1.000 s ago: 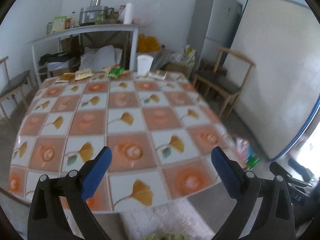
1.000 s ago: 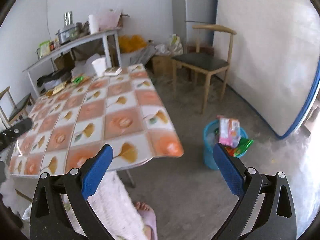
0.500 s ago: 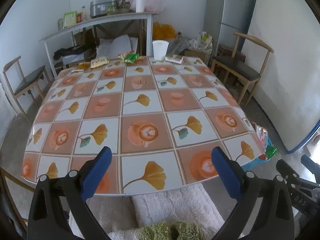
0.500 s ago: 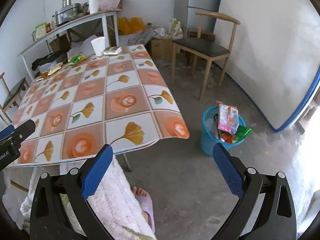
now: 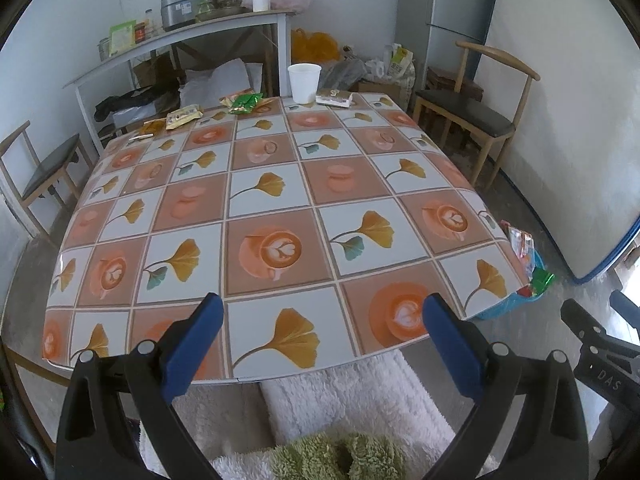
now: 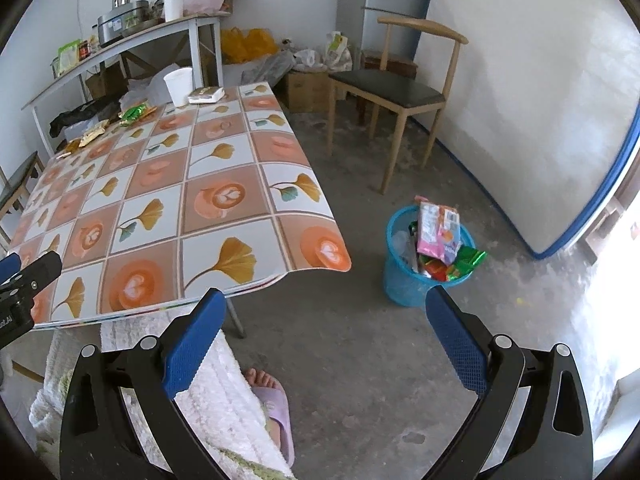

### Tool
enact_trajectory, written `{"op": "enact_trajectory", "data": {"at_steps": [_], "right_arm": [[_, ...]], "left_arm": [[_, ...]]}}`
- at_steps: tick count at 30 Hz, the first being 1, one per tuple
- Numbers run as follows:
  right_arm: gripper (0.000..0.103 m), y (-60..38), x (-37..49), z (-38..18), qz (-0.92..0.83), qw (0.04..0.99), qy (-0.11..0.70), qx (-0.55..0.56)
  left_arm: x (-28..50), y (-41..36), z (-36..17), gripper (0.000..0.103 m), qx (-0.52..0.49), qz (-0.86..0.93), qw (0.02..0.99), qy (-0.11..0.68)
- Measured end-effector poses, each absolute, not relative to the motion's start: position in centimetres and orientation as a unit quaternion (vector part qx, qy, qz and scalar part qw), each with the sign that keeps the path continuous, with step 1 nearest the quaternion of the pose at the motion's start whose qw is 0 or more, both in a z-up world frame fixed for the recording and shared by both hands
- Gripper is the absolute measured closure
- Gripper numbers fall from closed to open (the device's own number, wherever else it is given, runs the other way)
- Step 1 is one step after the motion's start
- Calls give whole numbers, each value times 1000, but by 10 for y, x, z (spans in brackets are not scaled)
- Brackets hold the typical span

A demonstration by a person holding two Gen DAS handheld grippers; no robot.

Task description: Collect trash

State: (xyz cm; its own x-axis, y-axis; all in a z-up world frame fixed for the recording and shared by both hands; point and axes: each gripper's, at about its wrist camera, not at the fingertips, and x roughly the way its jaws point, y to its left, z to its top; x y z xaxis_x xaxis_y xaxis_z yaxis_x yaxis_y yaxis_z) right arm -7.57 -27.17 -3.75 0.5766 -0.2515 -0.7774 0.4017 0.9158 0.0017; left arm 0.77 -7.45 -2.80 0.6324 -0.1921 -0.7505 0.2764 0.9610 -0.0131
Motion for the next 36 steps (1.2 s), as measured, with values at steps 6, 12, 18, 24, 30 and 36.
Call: {"op": "enact_trajectory", "data": {"at_steps": [6, 12, 18, 24, 30, 36], "right_arm": [[7, -273, -78, -39, -188, 881, 425, 88], [7, -273, -78, -39, -188, 882, 425, 87], [7, -274, -80, -37, -188, 883, 423, 84], [7, -277, -80, -36, -187, 884, 422, 82], [7, -276, -80, -36, -188, 883, 421, 82], [7, -278, -80, -35, -188, 884, 421, 81]], "left_arm": [[7, -77, -30, 5, 57, -133, 899, 414], [6, -77, -29, 5, 59, -133, 899, 414], [7, -77, -28, 5, 58, -132, 898, 415], [9, -76, -27, 5, 54, -132, 899, 415], [9, -76, -27, 5, 54, -133, 899, 415], [8, -77, -28, 5, 53, -133, 899, 414]]}}
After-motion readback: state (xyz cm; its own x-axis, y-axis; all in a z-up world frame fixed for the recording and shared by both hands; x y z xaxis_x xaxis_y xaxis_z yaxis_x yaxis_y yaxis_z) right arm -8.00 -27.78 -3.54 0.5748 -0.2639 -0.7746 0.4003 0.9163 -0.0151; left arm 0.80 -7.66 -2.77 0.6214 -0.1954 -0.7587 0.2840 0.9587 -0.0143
